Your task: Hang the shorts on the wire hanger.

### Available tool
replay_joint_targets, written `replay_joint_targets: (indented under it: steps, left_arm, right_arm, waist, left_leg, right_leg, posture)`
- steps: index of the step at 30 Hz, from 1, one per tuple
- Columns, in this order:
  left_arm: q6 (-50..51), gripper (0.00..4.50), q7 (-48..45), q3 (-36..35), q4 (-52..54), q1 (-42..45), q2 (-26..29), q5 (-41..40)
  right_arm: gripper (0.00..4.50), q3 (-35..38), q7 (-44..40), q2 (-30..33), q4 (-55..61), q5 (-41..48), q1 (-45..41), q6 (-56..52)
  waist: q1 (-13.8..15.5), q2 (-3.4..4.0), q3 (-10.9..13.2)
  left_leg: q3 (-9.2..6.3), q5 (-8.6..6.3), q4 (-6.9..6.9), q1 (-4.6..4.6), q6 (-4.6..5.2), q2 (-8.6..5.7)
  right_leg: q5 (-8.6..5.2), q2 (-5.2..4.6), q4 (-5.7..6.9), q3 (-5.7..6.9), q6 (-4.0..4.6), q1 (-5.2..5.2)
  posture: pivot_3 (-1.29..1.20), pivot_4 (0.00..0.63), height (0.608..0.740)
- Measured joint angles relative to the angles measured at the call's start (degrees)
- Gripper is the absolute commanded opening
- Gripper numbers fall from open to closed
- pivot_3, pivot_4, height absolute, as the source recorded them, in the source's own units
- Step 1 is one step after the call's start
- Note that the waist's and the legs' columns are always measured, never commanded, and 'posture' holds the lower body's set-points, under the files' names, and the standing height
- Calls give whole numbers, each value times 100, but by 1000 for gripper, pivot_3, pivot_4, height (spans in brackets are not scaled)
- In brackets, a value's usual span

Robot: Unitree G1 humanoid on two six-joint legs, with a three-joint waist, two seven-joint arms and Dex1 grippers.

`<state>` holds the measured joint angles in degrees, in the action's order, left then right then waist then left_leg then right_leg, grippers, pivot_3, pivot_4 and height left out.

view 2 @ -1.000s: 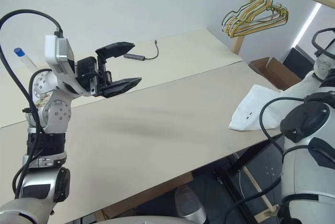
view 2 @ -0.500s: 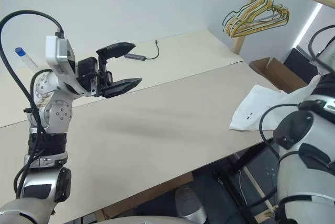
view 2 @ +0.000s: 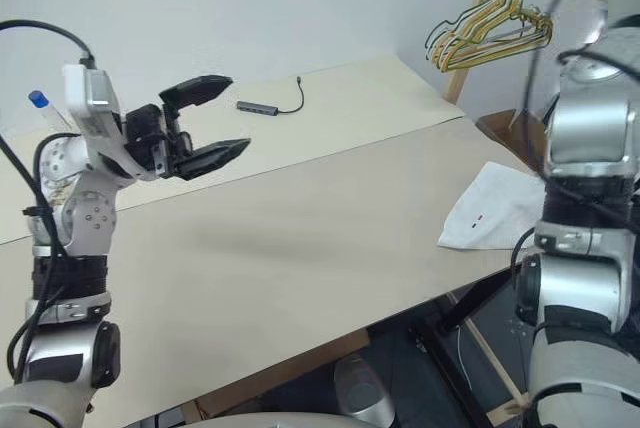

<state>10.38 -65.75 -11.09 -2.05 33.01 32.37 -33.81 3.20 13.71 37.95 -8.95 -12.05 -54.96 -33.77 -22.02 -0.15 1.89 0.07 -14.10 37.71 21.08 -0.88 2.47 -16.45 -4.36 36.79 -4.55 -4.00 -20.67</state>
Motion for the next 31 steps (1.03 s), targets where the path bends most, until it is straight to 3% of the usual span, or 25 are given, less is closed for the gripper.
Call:
replay_joint_targets:
  steps: [5, 12, 16, 22, 31]
  left_arm:
    - [111, 4500, 479, -264, 277, -821, 373, 192]
    - [210, 4500, 1084, -736, 1147, -2128, 573, 282]
    - [376, 4500, 1356, -895, 1609, -2612, 583, 220]
    - [482, 4500, 1606, -929, 2108, -3060, 570, 212]
    - [481, 4500, 1804, -891, 2353, -3290, 451, 212]
  right_arm:
    - [4472, -647, -1485, -421, 508, 378, 436, 623]
    - [4472, -1741, -3817, -439, 1169, 737, 1419, 1316]
    - [4472, -2214, -4647, -422, 1418, 773, 1900, 1520]
    - [4472, -2273, -5087, -362, 1515, 642, 2231, 1512]
    - [4472, -2283, -5279, -404, 1395, 364, 2245, 1512]
  waist:
    - [197, -6, 4]
    - [1070, -41, 17]
    - [1675, -47, 21]
    - [2298, -63, 23]
    - [2584, -66, 21]
  left_leg:
    - [-11, 0, 0, 0, 0, -1]
    - [-15, -4, 1, 44, -1, -4]
    - [0, -3, 9, 70, -2, -8]
    - [22, 4, 10, 76, -13, -4]
    - [20, 6, 11, 84, -15, -4]
  right_leg:
    - [17, -1, 8, -5, 29, 0]
    - [16, -2, 5, -8, 28, -46]
    - [18, -5, 14, 0, 31, -70]
    - [22, 0, 11, 32, 51, -71]
    - [21, 5, 9, 41, 58, -73]
  posture:
    - [-75, 0, 740]
    - [37, 0, 740]
    - [124, 0, 740]
    - [160, 0, 740]
    - [189, 0, 740]
